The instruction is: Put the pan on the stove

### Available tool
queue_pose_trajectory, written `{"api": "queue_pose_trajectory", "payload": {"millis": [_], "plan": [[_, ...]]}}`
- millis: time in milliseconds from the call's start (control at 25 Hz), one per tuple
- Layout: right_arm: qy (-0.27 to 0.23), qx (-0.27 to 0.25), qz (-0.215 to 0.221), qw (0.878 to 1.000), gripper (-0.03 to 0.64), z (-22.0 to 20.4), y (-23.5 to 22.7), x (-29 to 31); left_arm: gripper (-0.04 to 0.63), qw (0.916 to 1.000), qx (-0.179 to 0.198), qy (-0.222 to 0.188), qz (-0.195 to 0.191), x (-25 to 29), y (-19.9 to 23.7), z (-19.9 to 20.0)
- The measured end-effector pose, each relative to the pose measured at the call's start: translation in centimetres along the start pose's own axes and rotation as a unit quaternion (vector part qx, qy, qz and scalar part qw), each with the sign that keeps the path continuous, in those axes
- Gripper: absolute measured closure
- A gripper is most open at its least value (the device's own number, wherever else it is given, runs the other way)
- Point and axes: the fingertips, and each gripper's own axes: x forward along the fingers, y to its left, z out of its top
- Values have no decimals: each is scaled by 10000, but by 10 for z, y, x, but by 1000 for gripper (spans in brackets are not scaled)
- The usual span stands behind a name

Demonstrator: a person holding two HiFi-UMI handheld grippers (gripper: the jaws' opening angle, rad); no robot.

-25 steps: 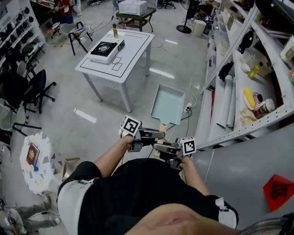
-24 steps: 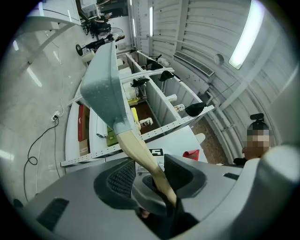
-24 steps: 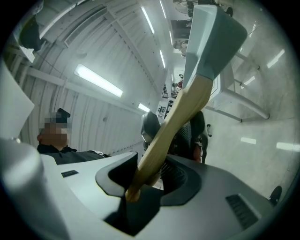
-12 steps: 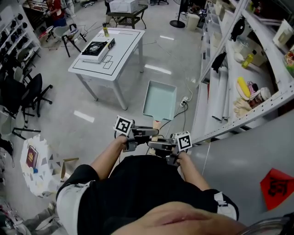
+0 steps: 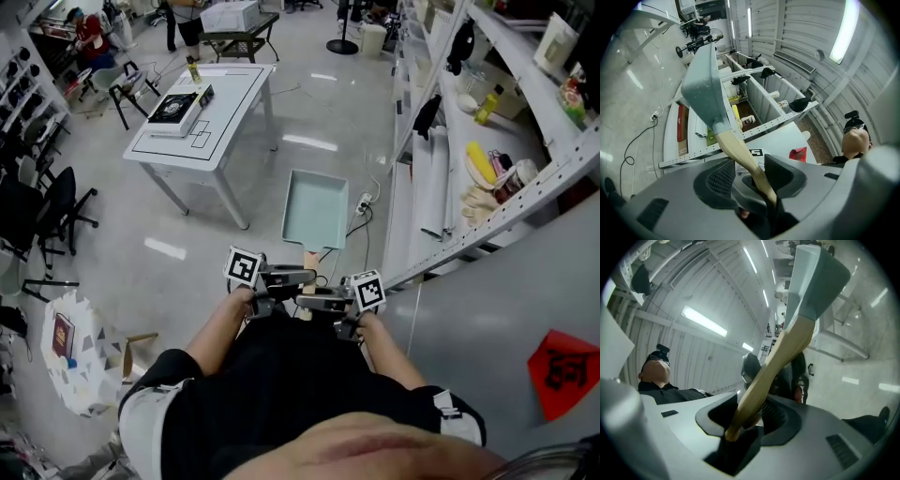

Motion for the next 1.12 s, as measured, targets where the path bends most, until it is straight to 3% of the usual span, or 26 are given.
{"api": "queue_pose_trajectory", "payload": {"millis": [720, 1120], "plan": [[7, -69, 96, 9999, 453, 46, -14, -11, 397, 9996, 33, -112, -260, 12, 13, 46], [38, 94, 10, 9999, 449, 128, -53, -22, 395, 9997, -5, -65, -244, 21, 56, 125]]}}
